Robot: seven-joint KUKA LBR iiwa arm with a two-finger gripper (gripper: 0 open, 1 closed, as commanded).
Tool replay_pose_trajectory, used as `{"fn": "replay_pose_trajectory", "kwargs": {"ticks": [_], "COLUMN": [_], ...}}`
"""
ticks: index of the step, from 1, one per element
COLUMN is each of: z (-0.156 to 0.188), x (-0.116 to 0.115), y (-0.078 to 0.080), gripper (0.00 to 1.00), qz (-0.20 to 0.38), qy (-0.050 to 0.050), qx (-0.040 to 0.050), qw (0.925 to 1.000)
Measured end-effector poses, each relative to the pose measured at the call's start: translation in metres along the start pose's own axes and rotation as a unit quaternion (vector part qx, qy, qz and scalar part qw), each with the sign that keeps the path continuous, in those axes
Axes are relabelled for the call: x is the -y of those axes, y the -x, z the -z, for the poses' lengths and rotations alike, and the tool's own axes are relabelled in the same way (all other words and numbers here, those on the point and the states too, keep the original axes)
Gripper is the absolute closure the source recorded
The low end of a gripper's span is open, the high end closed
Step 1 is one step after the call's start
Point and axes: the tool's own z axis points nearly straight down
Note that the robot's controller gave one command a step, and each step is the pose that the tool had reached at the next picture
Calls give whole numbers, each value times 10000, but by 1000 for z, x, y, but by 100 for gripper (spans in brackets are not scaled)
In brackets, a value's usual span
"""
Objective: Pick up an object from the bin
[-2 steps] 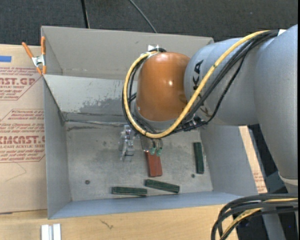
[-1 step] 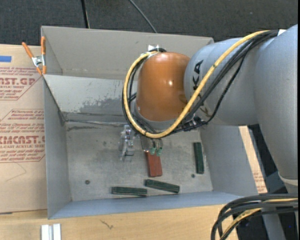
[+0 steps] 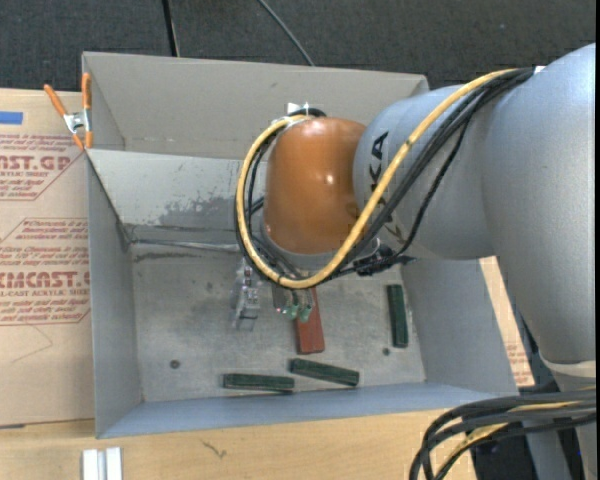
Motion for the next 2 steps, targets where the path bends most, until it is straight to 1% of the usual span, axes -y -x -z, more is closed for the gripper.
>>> {"fn": "replay_pose_trajectory", "kwargs": {"ticks": [1,2], "z": [-25,-25], "x": [14,14], "y": [30,30], "gripper": [0,0], "qz": [-542,-541], "qy": [-7,-4], "qx": [-21,-21], "qw": [9985,9985]}}
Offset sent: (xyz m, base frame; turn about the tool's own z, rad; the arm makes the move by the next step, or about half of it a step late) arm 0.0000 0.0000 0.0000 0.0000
